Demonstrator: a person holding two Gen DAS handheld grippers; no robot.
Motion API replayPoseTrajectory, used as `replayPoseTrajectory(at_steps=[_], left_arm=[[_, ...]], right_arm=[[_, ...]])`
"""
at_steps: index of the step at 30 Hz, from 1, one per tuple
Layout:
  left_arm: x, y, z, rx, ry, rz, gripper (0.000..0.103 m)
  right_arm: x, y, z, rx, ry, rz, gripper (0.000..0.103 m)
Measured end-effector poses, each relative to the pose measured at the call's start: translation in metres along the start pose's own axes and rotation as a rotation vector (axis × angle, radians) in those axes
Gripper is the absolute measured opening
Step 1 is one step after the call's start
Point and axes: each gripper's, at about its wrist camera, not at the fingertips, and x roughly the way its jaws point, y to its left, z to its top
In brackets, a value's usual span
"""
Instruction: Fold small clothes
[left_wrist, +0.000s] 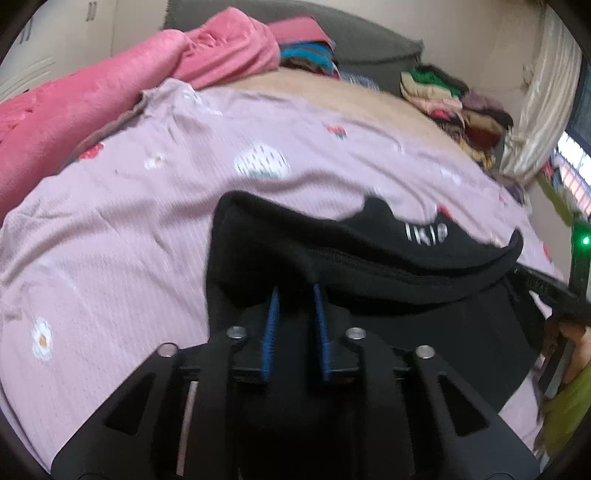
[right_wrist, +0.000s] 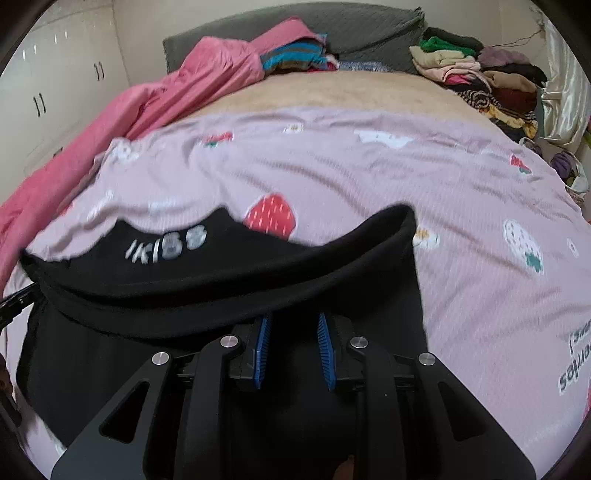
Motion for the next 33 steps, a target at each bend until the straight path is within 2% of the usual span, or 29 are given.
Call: replayPoseTrajectory(at_steps=[3, 5, 7, 8, 9, 10, 12, 14, 15, 16, 18, 19, 25, 33], left_arm=[[-0.005, 0.011, 0.007, -0.028, -0.026, 0.019, 0.015], [-0.004, 0.018, 0.007, -0.044, -0.019, 0.028, 0.023], [-0.001, 0.024, 0.006, -0.066, 0.001, 0.039, 0.029], [0.001, 0.027, 0.005, -0.078, 0.011, 0.038, 0.031], [0.003, 0.030, 0.004, -0.092, 0.026, 0.028, 0.039], [0.005, 0.032, 0.003, -0.103, 0.036, 0.020, 0.045], [0.008, 0.034, 0.001, -0.123, 0.048, -0.018, 0.046], [0.012, 0.033, 0.000, -0.126, 0.058, -0.040, 0.046], [0.012, 0.030, -0.001, -0.114, 0.057, -0.042, 0.035], [0.012, 0.027, -0.002, -0.100, 0.055, -0.034, 0.013], [0.010, 0.025, -0.002, -0.089, 0.043, -0.030, 0.007], [0.007, 0.024, -0.001, -0.084, 0.033, -0.030, 0.005], [-0.019, 0.018, 0.012, -0.054, -0.053, -0.024, 0.003], [0.009, 0.026, -0.003, -0.062, 0.020, 0.027, 0.003]], right_arm=[[-0.004, -0.009, 0.010, 0.016, -0.039, -0.005, 0.023], [-0.007, -0.015, 0.014, 0.018, -0.052, -0.027, 0.023], [-0.009, -0.023, 0.016, 0.023, -0.055, -0.061, 0.031], [-0.008, -0.027, 0.016, 0.027, -0.050, -0.076, 0.039], [-0.008, -0.031, 0.015, 0.034, -0.042, -0.085, 0.049], [-0.006, -0.038, 0.015, 0.044, -0.027, -0.091, 0.050], [0.000, -0.043, 0.013, 0.052, 0.005, -0.088, 0.056], [0.008, -0.047, 0.009, 0.050, 0.045, -0.070, 0.056], [0.010, -0.047, 0.008, 0.049, 0.051, -0.061, 0.055], [0.012, -0.048, 0.006, 0.049, 0.056, -0.047, 0.050], [0.009, -0.049, 0.004, 0.059, 0.037, -0.039, 0.012], [0.005, -0.050, 0.003, 0.066, 0.016, -0.034, 0.007], [-0.035, -0.056, 0.006, 0.092, -0.121, -0.028, 0.006], [-0.008, -0.061, -0.007, 0.103, -0.045, -0.090, 0.006]])
